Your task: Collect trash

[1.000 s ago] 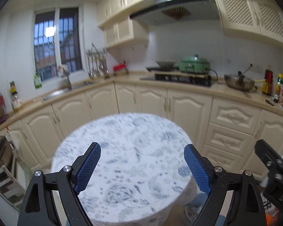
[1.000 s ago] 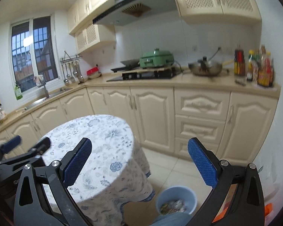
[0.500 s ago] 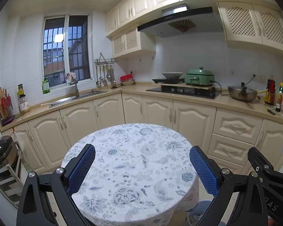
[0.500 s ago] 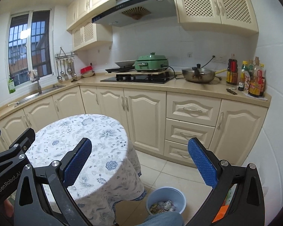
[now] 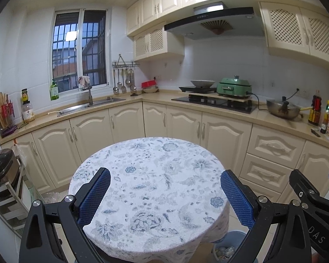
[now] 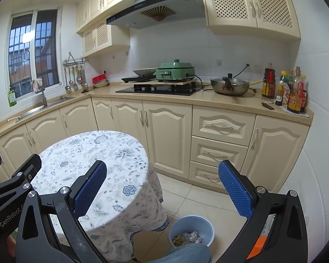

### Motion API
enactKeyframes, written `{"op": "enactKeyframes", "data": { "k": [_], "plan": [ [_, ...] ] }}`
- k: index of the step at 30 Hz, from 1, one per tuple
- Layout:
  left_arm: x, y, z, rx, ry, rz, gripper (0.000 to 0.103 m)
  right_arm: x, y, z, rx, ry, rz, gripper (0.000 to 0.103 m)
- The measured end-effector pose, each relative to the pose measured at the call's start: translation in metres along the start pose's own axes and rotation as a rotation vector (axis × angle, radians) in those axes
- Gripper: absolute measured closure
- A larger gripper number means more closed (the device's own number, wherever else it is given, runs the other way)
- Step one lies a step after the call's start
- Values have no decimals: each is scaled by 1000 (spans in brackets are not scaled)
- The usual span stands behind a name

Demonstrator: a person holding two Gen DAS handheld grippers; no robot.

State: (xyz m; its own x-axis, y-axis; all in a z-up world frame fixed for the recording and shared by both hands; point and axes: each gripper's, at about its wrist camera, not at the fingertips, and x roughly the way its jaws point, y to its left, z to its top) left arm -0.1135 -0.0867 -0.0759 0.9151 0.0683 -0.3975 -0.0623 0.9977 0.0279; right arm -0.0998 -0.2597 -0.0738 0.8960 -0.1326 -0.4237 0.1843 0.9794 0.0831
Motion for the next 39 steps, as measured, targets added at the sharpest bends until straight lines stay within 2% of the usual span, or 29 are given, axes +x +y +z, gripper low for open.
{"op": "enactKeyframes", "data": {
  "k": [21, 27, 39],
  "plan": [
    [22, -1, 10, -6, 83, 6, 4, 9, 0, -4, -5, 48, 9, 0],
    [26, 3, 11, -13, 94, 7, 4, 14, -2, -6, 8, 73, 30, 0],
    [30, 7, 14, -22, 118, 5, 2, 16, 3, -7, -6, 89, 18, 0]
  ]
}}
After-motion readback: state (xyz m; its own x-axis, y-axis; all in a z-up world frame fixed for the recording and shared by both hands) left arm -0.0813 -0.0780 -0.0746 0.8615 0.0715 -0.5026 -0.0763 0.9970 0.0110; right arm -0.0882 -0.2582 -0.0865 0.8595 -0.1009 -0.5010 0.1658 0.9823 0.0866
